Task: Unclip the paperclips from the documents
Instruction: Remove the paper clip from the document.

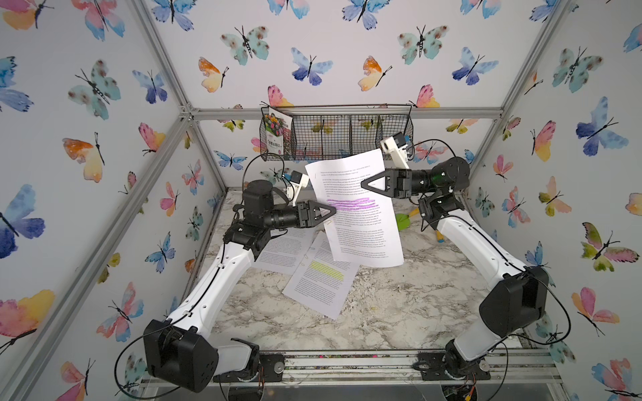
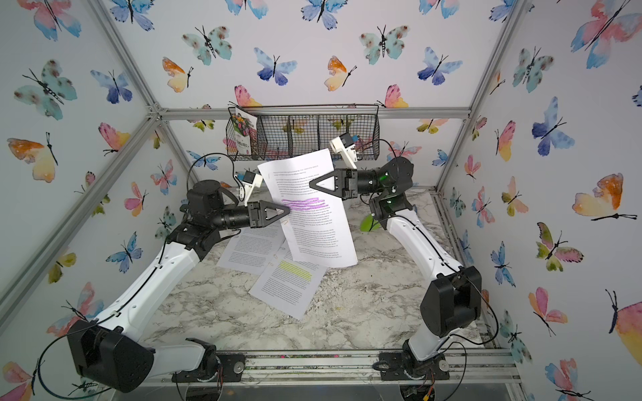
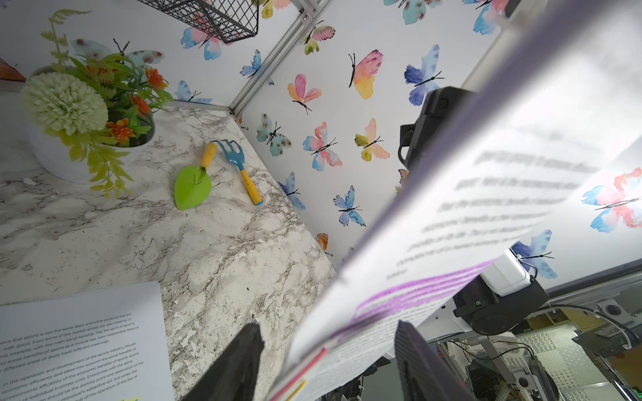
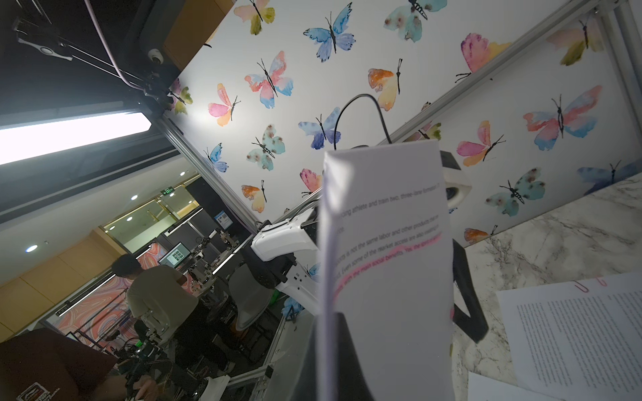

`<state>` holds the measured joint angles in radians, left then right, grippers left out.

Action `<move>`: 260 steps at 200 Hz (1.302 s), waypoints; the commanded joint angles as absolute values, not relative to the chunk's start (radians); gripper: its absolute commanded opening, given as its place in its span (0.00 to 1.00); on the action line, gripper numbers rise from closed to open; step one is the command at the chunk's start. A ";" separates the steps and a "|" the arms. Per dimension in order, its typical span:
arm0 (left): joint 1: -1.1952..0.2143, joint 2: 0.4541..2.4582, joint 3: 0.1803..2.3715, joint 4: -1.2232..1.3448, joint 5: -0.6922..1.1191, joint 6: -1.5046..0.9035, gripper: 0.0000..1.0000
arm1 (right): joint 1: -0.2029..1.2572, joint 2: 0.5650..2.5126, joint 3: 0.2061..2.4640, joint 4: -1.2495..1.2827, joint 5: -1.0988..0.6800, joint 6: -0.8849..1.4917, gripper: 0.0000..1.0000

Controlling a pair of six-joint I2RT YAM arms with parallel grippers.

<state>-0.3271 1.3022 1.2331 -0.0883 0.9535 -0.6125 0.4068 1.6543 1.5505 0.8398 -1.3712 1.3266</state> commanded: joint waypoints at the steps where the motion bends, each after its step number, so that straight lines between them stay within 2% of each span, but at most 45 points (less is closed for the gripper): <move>1: -0.324 1.270 1.244 -0.145 0.907 -0.575 0.56 | 0.420 1.673 1.591 0.960 -1.385 1.412 0.01; 36: -0.324 1.269 1.255 -0.141 0.887 -0.594 0.34 | 0.433 1.680 1.604 0.959 -1.391 1.416 0.01; 68: -0.324 1.265 1.269 -0.173 0.869 -0.567 0.29 | 0.433 1.688 1.608 0.958 -1.397 1.414 0.01; 88: -0.323 1.263 1.274 -0.181 0.869 -0.561 0.16 | 0.433 1.693 1.610 0.960 -1.400 1.414 0.01; 100: -0.323 1.260 1.275 -0.182 0.864 -0.559 0.12 | 0.433 1.697 1.608 0.960 -1.403 1.413 0.01; 178: -0.318 1.247 1.259 -0.235 0.794 -0.522 0.00 | 0.406 1.688 1.513 0.945 -1.456 1.382 0.01; 260: -0.281 1.186 1.176 -0.296 0.715 -0.488 0.00 | 0.315 1.666 1.431 0.943 -1.488 1.359 0.01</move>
<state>-0.3115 1.2285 1.2037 -0.2630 0.7612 -0.5171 0.3527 1.6924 1.4616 0.9215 -1.4475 1.3762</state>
